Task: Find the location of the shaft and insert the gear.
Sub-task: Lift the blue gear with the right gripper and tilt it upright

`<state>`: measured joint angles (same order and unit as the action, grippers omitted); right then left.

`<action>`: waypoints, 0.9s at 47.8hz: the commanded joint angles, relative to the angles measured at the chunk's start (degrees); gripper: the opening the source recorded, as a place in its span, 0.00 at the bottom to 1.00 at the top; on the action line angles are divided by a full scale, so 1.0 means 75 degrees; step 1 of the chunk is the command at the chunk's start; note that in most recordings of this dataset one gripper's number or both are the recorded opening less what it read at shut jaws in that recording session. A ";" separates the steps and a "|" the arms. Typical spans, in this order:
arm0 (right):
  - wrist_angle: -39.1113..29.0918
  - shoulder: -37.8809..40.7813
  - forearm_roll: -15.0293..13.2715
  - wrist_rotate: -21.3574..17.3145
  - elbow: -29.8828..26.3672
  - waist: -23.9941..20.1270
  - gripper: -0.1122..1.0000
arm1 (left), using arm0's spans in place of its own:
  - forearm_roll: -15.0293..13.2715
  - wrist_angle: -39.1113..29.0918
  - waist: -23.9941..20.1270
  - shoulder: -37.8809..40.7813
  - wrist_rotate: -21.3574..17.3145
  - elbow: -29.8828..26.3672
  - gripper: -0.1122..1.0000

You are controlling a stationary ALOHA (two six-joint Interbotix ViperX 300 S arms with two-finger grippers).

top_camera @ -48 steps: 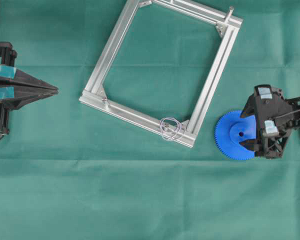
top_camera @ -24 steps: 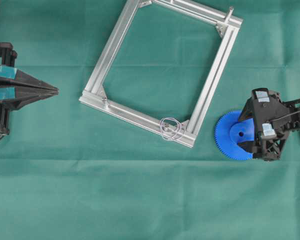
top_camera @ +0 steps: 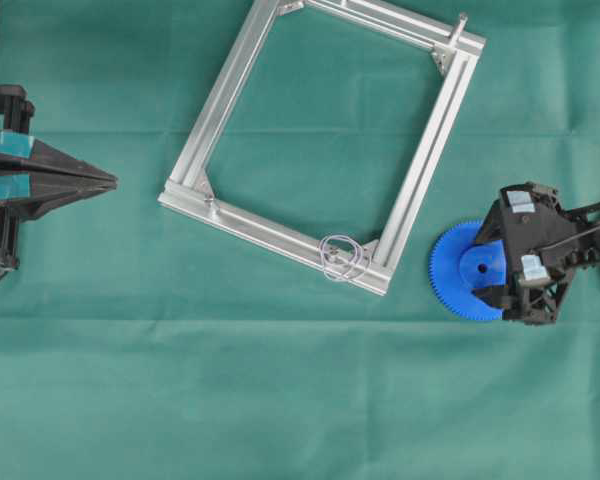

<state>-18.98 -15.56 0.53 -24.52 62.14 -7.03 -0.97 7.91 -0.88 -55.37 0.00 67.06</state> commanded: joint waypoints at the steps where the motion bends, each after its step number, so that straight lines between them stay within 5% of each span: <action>1: -0.0023 -0.0012 0.0035 -0.0070 -0.0012 -0.0094 0.92 | -0.0012 0.0035 -0.0023 0.0035 0.0000 -0.0211 0.11; 27: -0.0035 -0.0012 0.0023 -0.0105 0.0012 -0.0105 0.91 | -0.0012 0.0035 -0.0023 0.0012 0.0012 -0.0211 0.11; 36: -0.0035 -0.0012 0.0012 -0.0105 -0.0012 -0.0105 0.73 | -0.0012 0.0035 -0.0023 0.0012 0.0012 -0.0211 0.11; 43: -0.0070 -0.0012 0.0012 -0.0105 -0.0023 -0.0105 0.73 | -0.0012 0.0035 -0.0023 0.0012 0.0012 -0.0223 0.11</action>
<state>-19.07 -15.73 0.44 -25.14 62.23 -7.47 -0.97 7.91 -0.97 -55.55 0.00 67.06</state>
